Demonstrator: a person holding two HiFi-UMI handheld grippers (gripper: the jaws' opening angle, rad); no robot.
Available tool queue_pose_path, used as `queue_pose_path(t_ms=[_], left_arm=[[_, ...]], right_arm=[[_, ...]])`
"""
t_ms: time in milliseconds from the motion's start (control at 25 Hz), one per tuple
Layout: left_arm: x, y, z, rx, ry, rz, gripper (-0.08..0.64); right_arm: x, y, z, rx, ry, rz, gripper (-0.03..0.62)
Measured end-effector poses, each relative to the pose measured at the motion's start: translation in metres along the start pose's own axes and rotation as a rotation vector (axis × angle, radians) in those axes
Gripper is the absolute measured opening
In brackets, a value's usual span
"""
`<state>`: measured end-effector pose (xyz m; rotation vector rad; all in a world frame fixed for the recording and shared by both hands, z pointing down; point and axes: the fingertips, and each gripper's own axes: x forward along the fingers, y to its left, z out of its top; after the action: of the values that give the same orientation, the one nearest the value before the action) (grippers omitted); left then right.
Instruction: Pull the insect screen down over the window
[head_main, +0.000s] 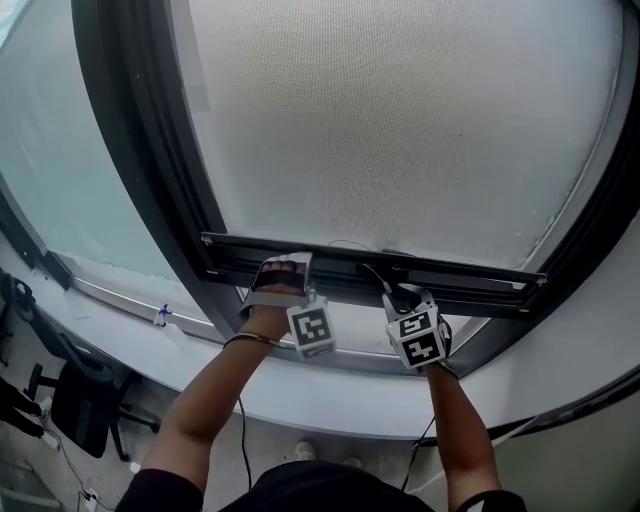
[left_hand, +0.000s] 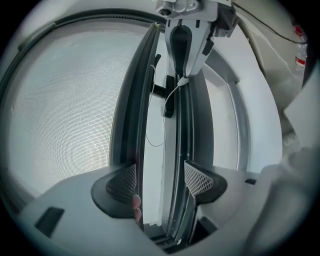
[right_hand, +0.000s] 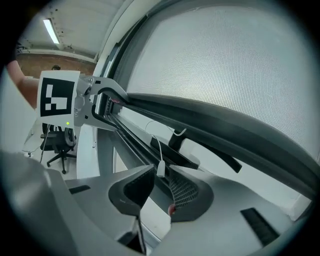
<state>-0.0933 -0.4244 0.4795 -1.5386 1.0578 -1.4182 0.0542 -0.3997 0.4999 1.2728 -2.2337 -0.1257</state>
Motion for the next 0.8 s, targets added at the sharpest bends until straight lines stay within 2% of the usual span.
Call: queue_pose_path(t_ms=[120,320,800], left_arm=[[0.000,0.000,0.002,0.001,-0.001,0.002,0.302],[0.001,-0.001,0.001,-0.004,-0.002,-0.008,0.302],[0.000,-0.003,-0.002,0.016,0.019,-0.024,0.302]], right_arm=[[0.003,0.000,-0.004,0.006,0.012,0.002,0.051],[0.005,0.000,-0.005,0.013,0.032,0.024,0.049],[-0.017,0.006,0.002,0.005,0.001,0.024,0.046]])
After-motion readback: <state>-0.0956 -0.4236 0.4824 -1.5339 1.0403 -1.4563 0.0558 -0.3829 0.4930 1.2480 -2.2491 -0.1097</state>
